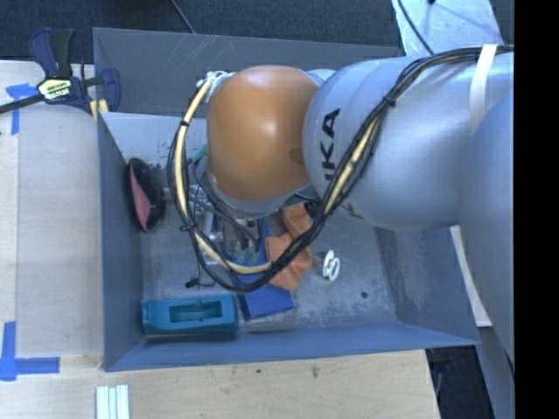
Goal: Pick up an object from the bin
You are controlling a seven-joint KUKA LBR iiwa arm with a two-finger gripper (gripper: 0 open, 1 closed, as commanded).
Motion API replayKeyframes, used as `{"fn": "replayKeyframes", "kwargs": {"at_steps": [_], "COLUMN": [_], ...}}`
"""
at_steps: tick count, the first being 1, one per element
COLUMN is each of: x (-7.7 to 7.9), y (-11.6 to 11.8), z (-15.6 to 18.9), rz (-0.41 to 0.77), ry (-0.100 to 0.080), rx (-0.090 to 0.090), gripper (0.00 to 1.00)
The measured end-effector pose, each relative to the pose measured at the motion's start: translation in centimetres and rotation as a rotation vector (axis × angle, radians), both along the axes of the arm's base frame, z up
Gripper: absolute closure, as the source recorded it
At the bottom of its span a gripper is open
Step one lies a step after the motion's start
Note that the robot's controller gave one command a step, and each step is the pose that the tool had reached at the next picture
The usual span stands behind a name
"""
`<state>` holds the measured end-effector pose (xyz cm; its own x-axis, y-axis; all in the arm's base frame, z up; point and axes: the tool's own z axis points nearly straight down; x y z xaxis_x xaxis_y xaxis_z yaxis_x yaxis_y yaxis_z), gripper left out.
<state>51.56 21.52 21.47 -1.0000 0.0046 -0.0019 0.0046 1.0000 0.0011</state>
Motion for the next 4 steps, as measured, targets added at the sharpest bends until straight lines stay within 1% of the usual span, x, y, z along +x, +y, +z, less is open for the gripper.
{"fn": "replayKeyframes", "kwargs": {"at_steps": [1, 2, 3, 4], "x": [0.0, 1.1, 1.2, 6.2], "y": [0.0, -2.9, -7.6, -8.7], "z": [0.0, -3.6, -5.2, -2.8], "rz": [0.000, 0.062, 0.111, 0.114], "ry": [0.000, -0.008, 0.013, -0.002], "rx": [0.000, 0.004, -0.003, -0.002], "gripper": [0.00, 0.00, 0.00, 0.00]}}
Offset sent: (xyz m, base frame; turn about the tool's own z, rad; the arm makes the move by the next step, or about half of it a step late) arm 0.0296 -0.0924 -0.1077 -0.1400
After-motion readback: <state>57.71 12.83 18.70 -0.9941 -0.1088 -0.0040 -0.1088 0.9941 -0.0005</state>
